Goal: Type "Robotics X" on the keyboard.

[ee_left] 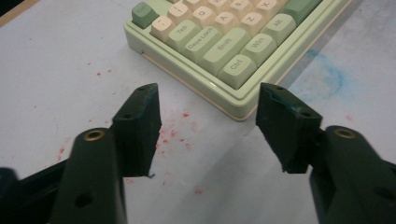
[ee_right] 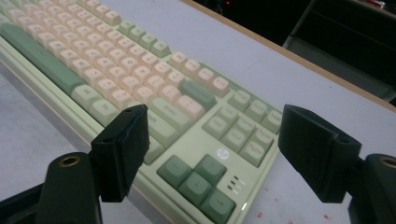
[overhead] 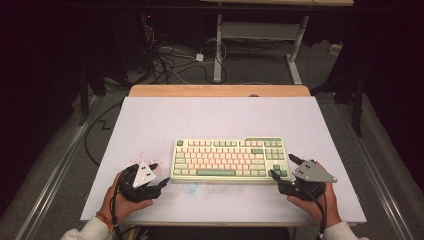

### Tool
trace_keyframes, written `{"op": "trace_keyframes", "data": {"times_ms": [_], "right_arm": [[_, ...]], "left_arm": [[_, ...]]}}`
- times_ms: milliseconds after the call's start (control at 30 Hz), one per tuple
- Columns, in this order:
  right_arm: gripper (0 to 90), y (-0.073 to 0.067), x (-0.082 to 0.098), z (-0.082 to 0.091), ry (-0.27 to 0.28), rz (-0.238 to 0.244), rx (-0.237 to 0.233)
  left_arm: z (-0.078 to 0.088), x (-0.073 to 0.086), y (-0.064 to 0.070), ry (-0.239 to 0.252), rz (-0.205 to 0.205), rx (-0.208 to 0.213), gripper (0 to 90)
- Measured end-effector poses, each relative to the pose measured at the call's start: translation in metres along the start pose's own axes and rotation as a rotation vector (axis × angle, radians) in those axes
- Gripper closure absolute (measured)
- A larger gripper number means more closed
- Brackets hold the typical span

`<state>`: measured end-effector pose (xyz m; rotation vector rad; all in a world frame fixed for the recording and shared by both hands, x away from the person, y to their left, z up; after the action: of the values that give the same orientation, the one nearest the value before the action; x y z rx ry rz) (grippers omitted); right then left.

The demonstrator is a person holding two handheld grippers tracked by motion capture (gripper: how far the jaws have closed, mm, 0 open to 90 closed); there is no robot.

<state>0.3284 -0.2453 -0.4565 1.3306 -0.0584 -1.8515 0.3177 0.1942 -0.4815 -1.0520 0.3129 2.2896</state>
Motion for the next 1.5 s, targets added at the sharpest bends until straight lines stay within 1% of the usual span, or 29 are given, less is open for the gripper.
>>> {"op": "trace_keyframes", "data": {"times_ms": [67,100,167,200,267,333,400,433,467,533,600,633,667,700,767,800,900,933,1033,1067,1200,1233,1300,1367,1400,1500], "right_arm": [[23.6,-0.001,0.004,0.001,-0.003,-0.003,-0.003],[23.3,-0.002,0.005,0.002,-0.005,-0.005,-0.003],[22.4,-0.003,0.008,0.003,-0.011,-0.008,-0.007],[22.2,-0.004,0.009,0.003,-0.015,-0.005,-0.007],[22.1,-0.005,0.009,0.003,-0.017,-0.005,-0.016],[22.1,-0.007,0.009,0.003,-0.018,-0.001,-0.02],[22.1,-0.008,0.008,0.002,-0.017,0.0,-0.022],[22.0,-0.008,0.008,0.002,-0.017,-0.003,-0.022],[22.0,-0.008,0.009,0.001,-0.019,-0.001,-0.019],[22.0,-0.008,0.009,0.0,-0.028,-0.003,-0.023],[22.0,-0.008,0.01,-0.001,-0.035,-0.005,-0.02],[22.0,-0.009,0.01,-0.001,-0.035,-0.005,-0.021],[22.0,-0.009,0.01,-0.001,-0.037,-0.006,-0.023],[22.0,-0.009,0.01,-0.002,-0.04,-0.006,-0.022],[22.0,-0.009,0.011,-0.002,-0.04,-0.006,-0.025],[22.0,-0.009,0.011,-0.002,-0.041,-0.004,-0.026],[22.1,-0.01,0.011,-0.003,-0.045,-0.003,-0.028],[22.0,-0.01,0.011,-0.004,-0.048,-0.003,-0.029],[22.1,-0.011,0.012,-0.004,-0.051,0.003,-0.034],[22.1,-0.011,0.012,-0.004,-0.053,0.006,-0.036],[22.0,-0.012,0.011,-0.005,-0.055,0.008,-0.037],[22.1,-0.013,0.011,-0.006,-0.058,0.011,-0.038],[22.0,-0.013,0.011,-0.006,-0.058,0.014,-0.044],[22.1,-0.014,0.012,-0.007,-0.063,0.015,-0.046],[22.0,-0.014,0.012,-0.008,-0.065,0.017,-0.049],[22.0,-0.015,0.013,-0.008,-0.067,0.02,-0.054]], "left_arm": [[0.0,-0.002,0.0,0.001,0.013,0.019,44.3],[0.001,-0.003,0.0,-0.004,0.015,0.021,49.3],[0.001,-0.006,-0.001,-0.004,0.025,0.045,57.8],[0.0,-0.008,-0.001,-0.009,0.029,0.048,62.5],[0.0,-0.011,-0.001,-0.012,0.034,0.075,72.8],[-0.001,-0.015,0.001,-0.028,0.014,0.075,80.6],[-0.001,-0.021,0.005,-0.031,-0.014,0.082,87.4],[-0.001,-0.024,0.007,-0.032,-0.025,0.089,87.5],[-0.002,-0.028,0.009,-0.04,-0.026,0.101,87.6],[-0.005,-0.035,0.012,-0.042,-0.031,0.111,87.6],[-0.008,-0.043,0.015,-0.055,-0.028,0.133,87.6],[-0.01,-0.046,0.017,-0.058,-0.04,0.123,87.6],[-0.012,-0.049,0.018,-0.065,-0.045,0.125,87.6],[-0.015,-0.053,0.019,-0.07,-0.043,0.136,87.6],[-0.02,-0.06,0.021,-0.083,-0.054,0.131,87.6],[-0.023,-0.063,0.022,-0.093,-0.05,0.146,87.5],[-0.033,-0.074,0.027,-0.104,-0.07,0.146,87.5],[-0.035,-0.077,0.029,-0.103,-0.077,0.143,87.6],[-0.042,-0.088,0.035,-0.1,-0.104,0.151,87.7],[-0.045,-0.092,0.037,-0.097,-0.105,0.158,87.7],[-0.059,-0.105,0.042,-0.112,-0.122,0.156,87.7],[-0.063,-0.108,0.044,-0.114,-0.122,0.156,87.7],[-0.07,-0.112,0.046,-0.125,-0.135,0.15,87.7],[-0.077,-0.116,0.048,-0.142,-0.141,0.152,87.7],[-0.081,-0.117,0.049,-0.142,-0.144,0.145,87.7],[-0.091,-0.121,0.05,-0.161,-0.144,0.148,87.7]]}}
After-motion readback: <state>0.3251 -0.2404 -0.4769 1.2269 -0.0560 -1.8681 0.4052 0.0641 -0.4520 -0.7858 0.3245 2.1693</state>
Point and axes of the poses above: each handheld gripper's, and its own axes: z roughly backward along the jaws, x roughly out of its underside, y roughly to its right, the point moved 3 cm from there along -z, roughly forward along the jaws, and after that the axes turned 13 degrees about z, right-handed, at the moved point
